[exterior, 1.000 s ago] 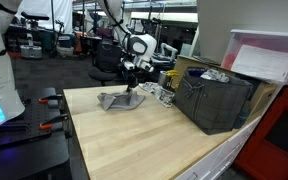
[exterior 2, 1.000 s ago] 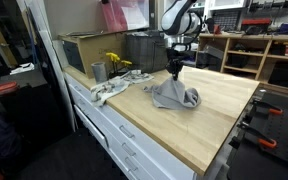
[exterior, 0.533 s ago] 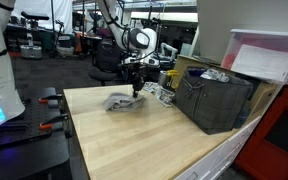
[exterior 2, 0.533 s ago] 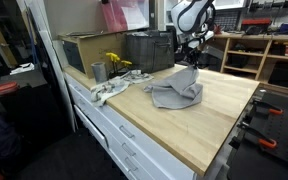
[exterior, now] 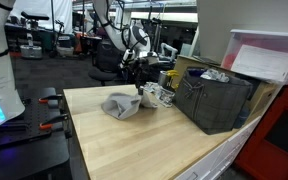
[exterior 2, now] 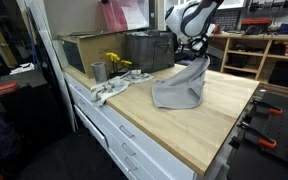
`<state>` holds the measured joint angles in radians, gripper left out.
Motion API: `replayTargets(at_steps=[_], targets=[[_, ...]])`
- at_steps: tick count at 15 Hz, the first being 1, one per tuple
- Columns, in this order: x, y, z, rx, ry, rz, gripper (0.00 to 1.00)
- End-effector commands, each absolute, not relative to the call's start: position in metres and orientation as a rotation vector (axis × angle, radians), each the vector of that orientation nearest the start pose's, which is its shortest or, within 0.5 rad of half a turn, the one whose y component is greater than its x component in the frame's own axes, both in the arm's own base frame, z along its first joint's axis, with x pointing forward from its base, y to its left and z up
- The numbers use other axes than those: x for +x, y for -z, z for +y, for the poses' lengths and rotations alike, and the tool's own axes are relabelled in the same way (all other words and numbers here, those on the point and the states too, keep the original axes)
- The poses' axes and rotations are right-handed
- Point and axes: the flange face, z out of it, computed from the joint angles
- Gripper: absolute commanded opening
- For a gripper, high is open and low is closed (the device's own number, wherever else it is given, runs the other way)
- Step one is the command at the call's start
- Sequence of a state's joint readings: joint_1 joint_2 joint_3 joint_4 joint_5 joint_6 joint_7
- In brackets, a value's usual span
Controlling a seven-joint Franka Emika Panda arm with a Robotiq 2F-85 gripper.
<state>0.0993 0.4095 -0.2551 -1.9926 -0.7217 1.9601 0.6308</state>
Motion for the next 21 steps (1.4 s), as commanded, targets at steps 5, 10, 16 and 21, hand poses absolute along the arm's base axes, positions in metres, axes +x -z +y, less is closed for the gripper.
replayTargets(at_steps=[5, 10, 16, 21], targets=[[0.558, -0.278, -0.102, 2.045, 0.374, -0.493, 0.52], [0.567, -0.290, -0.086, 1.996, 0.371, -0.522, 0.90], [0.579, -0.303, -0.088, 1.871, 0.272, -0.578, 1.00], [0.582, -0.294, -0.096, 1.910, 0.311, -0.540, 1.00]])
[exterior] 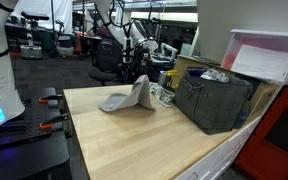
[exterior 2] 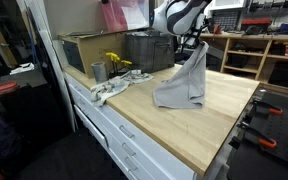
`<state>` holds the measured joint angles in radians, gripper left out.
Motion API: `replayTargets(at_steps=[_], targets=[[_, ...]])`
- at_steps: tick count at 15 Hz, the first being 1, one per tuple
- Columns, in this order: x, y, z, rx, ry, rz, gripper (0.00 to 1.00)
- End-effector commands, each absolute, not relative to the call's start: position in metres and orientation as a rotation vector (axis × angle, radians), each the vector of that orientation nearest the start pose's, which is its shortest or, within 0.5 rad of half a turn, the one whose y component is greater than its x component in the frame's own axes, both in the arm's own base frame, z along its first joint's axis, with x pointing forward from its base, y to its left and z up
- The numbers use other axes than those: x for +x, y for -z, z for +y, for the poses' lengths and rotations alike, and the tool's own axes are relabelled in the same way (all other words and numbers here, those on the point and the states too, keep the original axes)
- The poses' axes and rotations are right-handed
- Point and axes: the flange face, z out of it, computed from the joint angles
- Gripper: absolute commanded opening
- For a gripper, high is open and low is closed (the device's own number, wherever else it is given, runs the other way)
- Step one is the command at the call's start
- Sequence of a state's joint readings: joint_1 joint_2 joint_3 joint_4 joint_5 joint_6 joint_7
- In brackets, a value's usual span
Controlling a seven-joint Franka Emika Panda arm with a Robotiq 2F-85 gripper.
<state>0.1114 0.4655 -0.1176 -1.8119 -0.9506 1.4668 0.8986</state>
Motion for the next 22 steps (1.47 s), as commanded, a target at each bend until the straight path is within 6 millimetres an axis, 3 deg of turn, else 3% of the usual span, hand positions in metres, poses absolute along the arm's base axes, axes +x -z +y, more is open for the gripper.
replayTargets(at_steps=[1, 8, 16, 22], targets=[[0.585, -0.289, -0.096, 1.997, 0.318, -0.535, 1.00], [0.597, -0.245, -0.091, 2.381, 0.365, -0.642, 1.00], [0.603, -0.227, -0.073, 2.807, 0.426, -0.845, 1.00], [0.592, -0.169, -0.044, 2.948, 0.481, -0.869, 1.00]])
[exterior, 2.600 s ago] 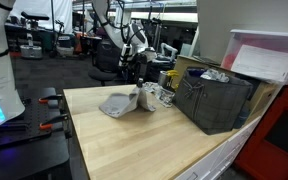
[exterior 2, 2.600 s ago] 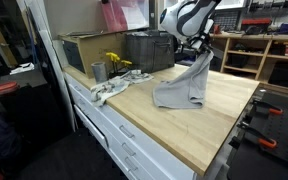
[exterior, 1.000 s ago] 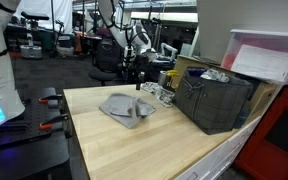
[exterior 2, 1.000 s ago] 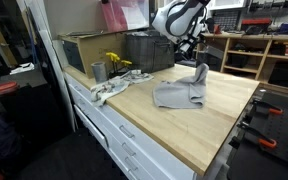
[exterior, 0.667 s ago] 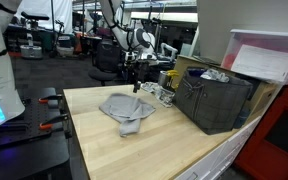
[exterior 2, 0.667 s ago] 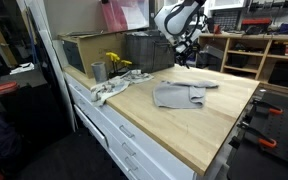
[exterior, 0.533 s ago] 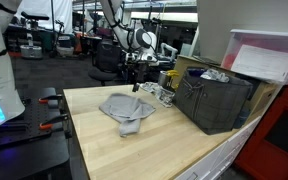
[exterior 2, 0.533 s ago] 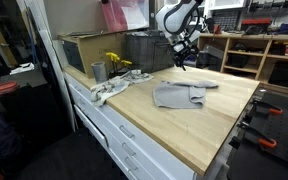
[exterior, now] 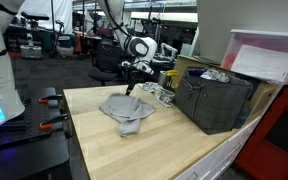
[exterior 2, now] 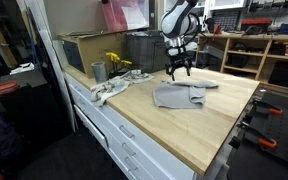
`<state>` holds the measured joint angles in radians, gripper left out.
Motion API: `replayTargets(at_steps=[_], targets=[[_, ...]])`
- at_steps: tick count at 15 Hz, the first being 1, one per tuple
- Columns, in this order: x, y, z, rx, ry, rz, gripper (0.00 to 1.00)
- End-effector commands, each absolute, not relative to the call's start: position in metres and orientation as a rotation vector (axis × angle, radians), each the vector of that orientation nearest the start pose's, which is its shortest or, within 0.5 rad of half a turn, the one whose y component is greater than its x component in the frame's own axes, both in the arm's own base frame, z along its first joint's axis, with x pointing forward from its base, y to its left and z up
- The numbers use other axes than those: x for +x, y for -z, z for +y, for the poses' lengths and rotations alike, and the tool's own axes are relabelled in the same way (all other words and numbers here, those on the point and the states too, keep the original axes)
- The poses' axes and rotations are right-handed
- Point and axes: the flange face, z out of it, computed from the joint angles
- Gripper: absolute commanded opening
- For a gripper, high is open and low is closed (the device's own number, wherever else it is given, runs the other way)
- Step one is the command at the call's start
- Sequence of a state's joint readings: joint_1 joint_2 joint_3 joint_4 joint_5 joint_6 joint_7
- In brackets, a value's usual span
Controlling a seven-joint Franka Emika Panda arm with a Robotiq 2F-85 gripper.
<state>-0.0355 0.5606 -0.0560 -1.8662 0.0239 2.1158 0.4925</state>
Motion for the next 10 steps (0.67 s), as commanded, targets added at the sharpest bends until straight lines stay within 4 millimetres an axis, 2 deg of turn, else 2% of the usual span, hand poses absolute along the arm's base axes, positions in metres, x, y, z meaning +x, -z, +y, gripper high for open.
replayTargets(at_steps=[1, 5, 10], targets=[[0.587, -0.160, -0.041, -3.005, -0.509, 0.875, 1.00], [0.558, -0.132, -0.042, -2.994, -0.586, 0.897, 1.00], [0.520, -0.122, -0.047, -2.956, -0.551, 0.874, 1.00]])
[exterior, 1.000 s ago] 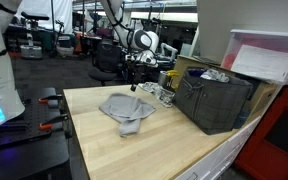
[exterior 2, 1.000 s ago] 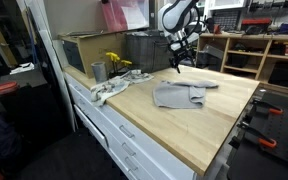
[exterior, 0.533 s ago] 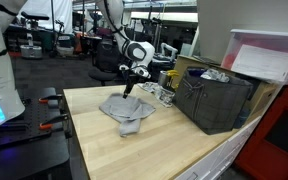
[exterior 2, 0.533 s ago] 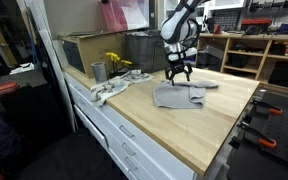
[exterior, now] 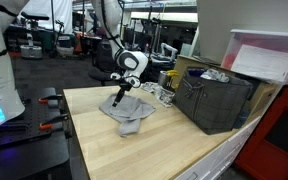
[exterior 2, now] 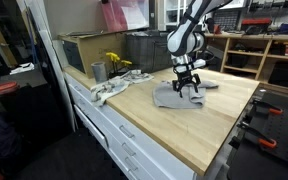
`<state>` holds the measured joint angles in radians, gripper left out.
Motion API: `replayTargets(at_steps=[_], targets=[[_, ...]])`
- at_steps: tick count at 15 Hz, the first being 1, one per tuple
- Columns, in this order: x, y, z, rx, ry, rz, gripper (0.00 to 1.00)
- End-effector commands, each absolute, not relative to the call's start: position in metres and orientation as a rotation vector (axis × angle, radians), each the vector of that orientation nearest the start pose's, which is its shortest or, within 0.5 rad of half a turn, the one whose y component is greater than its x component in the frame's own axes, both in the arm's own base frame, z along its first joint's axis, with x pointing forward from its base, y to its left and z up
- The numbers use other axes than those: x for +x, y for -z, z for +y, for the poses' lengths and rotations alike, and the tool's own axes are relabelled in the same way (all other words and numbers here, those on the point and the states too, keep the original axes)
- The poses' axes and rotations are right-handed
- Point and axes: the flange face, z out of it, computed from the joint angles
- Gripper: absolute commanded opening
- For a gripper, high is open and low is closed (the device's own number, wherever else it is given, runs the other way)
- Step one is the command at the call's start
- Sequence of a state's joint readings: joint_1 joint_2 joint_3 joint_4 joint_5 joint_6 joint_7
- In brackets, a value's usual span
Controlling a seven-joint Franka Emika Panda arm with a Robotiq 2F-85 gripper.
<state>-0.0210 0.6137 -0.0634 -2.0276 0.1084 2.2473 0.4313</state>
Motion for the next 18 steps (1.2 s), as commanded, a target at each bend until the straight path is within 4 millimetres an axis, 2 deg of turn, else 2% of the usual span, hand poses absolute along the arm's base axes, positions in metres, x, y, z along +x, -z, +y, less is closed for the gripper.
replayTargets(at_steps=[1, 5, 9, 15, 18], targets=[[0.514, -0.119, -0.050, -2.951, -0.519, 0.870, 1.00], [0.488, -0.113, -0.066, -2.921, -0.431, 0.941, 1.00], [0.458, -0.104, -0.083, -2.837, -0.374, 1.087, 1.00], [0.445, -0.107, -0.096, -2.717, -0.261, 1.219, 1.00], [0.440, -0.116, -0.103, -2.721, -0.238, 1.260, 1.00]])
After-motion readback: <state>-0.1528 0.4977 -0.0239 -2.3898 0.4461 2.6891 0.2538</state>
